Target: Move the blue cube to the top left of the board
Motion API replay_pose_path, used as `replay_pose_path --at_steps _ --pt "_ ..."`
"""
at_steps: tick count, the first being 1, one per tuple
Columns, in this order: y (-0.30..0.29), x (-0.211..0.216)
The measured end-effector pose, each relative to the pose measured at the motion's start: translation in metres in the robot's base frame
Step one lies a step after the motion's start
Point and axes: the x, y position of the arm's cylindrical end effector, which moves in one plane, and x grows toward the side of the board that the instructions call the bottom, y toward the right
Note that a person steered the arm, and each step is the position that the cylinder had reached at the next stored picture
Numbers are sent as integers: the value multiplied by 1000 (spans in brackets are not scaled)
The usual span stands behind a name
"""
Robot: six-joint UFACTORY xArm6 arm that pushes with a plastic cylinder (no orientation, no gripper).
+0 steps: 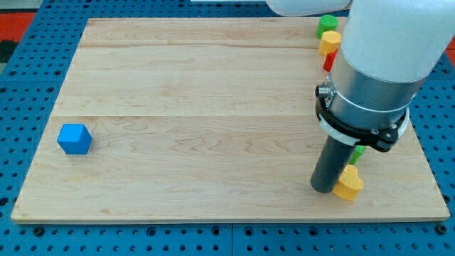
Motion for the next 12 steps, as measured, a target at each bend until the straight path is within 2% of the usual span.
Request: replay_pose_path --at_steps 3,5,7,8,10,12 --pt "29 0" --pt "-118 8" --pt "-316 6" --pt "-371 -35" --pt "-359 -158" --pt "-349 -249"
